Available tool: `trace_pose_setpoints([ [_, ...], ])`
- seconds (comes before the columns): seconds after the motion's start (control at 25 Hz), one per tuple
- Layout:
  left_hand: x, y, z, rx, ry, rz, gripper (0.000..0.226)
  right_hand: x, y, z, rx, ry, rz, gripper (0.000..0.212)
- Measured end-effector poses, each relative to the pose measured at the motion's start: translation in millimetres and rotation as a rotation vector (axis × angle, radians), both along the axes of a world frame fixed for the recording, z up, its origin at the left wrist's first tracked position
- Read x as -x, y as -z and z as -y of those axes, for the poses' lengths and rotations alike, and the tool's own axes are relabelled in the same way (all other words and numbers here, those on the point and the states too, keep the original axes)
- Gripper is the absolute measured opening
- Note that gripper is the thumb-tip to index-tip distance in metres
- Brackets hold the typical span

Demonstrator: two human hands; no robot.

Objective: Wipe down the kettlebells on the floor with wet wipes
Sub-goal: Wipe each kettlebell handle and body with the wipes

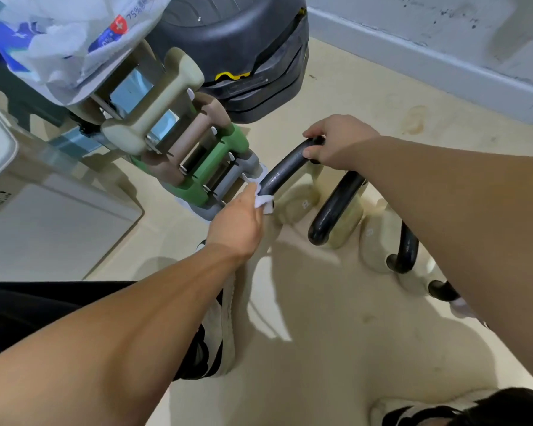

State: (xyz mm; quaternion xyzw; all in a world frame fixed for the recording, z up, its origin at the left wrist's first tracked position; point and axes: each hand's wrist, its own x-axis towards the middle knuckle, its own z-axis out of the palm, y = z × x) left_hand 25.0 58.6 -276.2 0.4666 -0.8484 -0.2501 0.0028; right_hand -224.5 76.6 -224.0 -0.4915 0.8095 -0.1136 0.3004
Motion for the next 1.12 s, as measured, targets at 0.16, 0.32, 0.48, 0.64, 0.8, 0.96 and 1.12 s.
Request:
trace_pose_setpoints([
  [0.16, -37.7, 7.9, -20.8, -0.248, -0.322, 0.084, 0.037, -11.8, -10.7, 1.5, -0.019, -0.015, -0.001, 0.05],
  [0.32, 23.4, -7.8, -4.1, -0.241, -0.499, -0.267, 0.035, -18.6, -4.3, -0.8, 0.001, 0.082, -0.001, 0.05],
  [0.48, 61.1, -21.8, -9.7, -0.319, -0.596, -0.297, 0.049, -16.4, 7.4, -2.9, 0.021, 0.145, 0.072, 0.053],
  [0.64, 81.6, -35.9, 2.2, -0.074, -0.264, -0.216, 0.031, -11.4, 8.4, -3.1, 0.078, 0.204, 0.148, 0.051],
  [0.8, 44.7, -7.0, -9.6, 0.075, -0.004, 0.03, 0.044, -2.6, 2.5, -4.2, 0.063, 0.186, 0.207, 0.035],
  [0.96, 72.7, -23.5, -5.9, 0.061, -0.12, -0.179, 0.029, -2.3, -0.4, -0.5, 0.015, 0.182, 0.276, 0.043],
  [1.12, 92.9, -31.8, -0.7, 0.294, 0.3, -0.137, 0.037, -4.9, -6.5, -1.2, -0.016, 0.086, 0.304, 0.037],
])
